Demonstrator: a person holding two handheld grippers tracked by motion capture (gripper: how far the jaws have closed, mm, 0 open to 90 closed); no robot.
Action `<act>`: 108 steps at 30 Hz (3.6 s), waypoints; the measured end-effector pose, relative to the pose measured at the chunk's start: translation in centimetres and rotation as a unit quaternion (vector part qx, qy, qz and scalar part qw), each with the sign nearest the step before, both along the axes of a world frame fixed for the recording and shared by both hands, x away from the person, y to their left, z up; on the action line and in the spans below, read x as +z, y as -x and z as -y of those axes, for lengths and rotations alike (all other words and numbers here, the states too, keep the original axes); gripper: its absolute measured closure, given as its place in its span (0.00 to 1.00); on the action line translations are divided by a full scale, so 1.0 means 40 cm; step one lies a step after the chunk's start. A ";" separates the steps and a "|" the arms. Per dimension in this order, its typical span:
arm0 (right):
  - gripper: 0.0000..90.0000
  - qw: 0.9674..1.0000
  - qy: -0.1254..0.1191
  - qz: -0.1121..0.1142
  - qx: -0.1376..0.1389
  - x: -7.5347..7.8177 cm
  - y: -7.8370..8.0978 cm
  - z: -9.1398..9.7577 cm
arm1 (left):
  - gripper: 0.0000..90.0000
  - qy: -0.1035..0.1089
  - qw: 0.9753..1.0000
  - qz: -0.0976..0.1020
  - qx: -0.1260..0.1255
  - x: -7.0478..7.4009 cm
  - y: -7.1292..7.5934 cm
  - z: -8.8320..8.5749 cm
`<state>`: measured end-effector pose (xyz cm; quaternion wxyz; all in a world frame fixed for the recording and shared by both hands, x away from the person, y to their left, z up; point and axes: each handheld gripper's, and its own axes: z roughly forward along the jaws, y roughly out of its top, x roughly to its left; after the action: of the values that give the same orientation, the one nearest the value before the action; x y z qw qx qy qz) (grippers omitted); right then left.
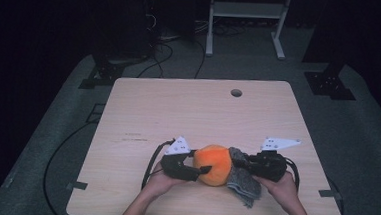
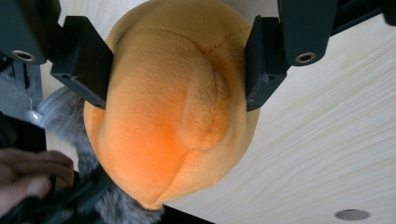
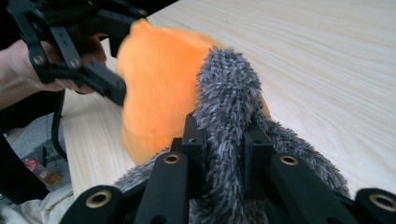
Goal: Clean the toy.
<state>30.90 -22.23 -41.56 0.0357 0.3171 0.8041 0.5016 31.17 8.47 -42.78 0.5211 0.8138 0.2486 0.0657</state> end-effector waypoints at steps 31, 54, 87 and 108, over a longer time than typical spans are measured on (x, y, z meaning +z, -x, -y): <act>0.83 0.995 0.028 0.066 0.070 0.054 0.063 -0.087 | 0.33 -0.044 0.997 0.054 -0.025 -0.010 0.042 0.037; 0.84 0.999 0.023 0.030 0.026 0.047 0.009 -0.001 | 0.36 -0.065 0.991 0.074 -0.088 -0.009 0.064 0.058; 0.85 0.996 0.022 0.056 0.068 0.081 0.055 -0.039 | 0.38 -0.059 0.995 0.075 -0.039 0.000 0.060 0.098; 0.84 0.996 0.014 0.066 0.062 0.088 0.050 -0.040 | 0.47 -0.053 0.995 0.081 -0.012 0.013 0.034 0.061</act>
<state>28.88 -20.63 -38.02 0.0620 0.2326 0.8252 0.5110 29.81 6.05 -42.25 0.4965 0.8351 0.1924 0.1380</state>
